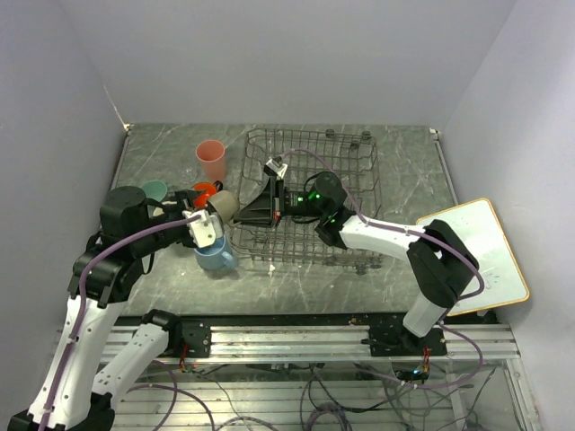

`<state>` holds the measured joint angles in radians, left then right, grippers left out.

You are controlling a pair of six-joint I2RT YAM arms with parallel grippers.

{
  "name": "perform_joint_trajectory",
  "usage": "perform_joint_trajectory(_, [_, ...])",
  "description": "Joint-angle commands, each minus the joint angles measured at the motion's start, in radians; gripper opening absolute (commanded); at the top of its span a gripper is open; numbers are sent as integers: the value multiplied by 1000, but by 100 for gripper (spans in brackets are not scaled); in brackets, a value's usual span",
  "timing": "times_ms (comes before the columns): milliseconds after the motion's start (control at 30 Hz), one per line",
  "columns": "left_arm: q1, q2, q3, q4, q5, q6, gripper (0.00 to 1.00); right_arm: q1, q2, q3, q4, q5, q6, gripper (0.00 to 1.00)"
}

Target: Unload the cups from the dish rack

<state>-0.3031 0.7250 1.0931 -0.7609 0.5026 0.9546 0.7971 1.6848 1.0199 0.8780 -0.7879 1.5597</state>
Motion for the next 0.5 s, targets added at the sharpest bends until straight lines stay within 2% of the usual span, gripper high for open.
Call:
perform_joint_trajectory(0, [-7,-1,18,69,73,10,74,30,20,-12,168,-32,70,0])
perform_joint_trajectory(100, [-6,24,46,13,84,35,69,45,17,-12,206,-26,92,0])
perform_joint_trajectory(267, [-7,16,20,56,71,16,60,86,9,-13,239,-14,121,0])
perform_joint_trajectory(333, [-7,19,22,63,82,0,45,95,5,-26,249,-7,131,0])
perform_joint_trajectory(400, [-7,30,28,62,97,-19,23,97,2,-45,253,-1,139,0])
perform_joint_trajectory(467, [-7,50,39,48,108,-47,9,96,-1,-47,233,0,131,15])
